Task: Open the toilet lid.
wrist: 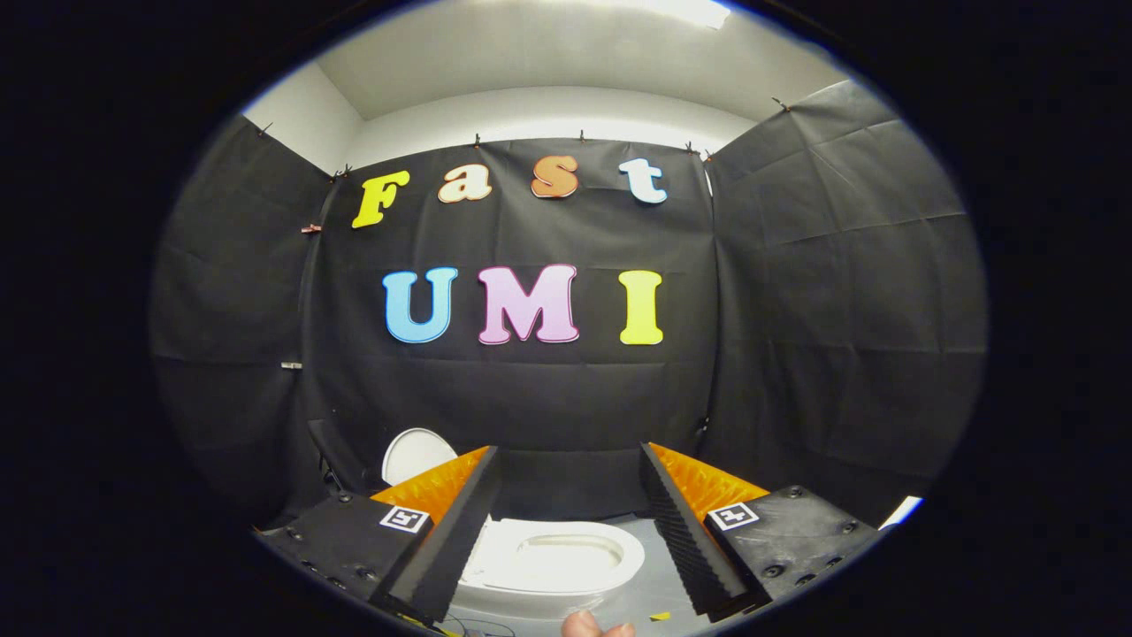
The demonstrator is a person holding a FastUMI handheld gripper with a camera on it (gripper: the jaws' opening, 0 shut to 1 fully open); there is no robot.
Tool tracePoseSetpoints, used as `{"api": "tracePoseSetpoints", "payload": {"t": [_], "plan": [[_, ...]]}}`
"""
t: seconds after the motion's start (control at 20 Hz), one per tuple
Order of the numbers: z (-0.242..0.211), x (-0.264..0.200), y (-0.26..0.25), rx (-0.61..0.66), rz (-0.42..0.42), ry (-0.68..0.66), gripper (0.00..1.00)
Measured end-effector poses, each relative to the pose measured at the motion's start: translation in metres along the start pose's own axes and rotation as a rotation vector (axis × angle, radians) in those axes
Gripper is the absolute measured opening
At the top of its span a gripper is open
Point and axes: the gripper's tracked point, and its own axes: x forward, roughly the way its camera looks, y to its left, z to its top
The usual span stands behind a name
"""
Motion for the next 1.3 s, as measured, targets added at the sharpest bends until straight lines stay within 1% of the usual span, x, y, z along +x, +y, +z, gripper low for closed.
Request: {"api": "tracePoseSetpoints", "payload": {"t": [0.25,0.3,0.45,0.65,0.85,0.95,1.1,1.3], "plan": [[-0.010,-0.009,-0.016,0.015,0.004,0.020,1.00],[-0.009,-0.011,-0.012,0.011,0.018,0.018,1.00],[-0.001,-0.010,-0.016,-0.015,0.000,-0.021,0.99],[-0.012,-0.007,-0.014,-0.030,-0.033,-0.011,0.99],[-0.022,-0.006,-0.004,-0.044,-0.022,-0.004,0.99],[-0.025,-0.003,-0.010,-0.050,-0.043,-0.010,0.98],[-0.041,0.000,-0.010,-0.023,-0.055,0.020,0.98],[-0.049,0.002,0.000,-0.031,-0.032,0.034,0.98]]}}
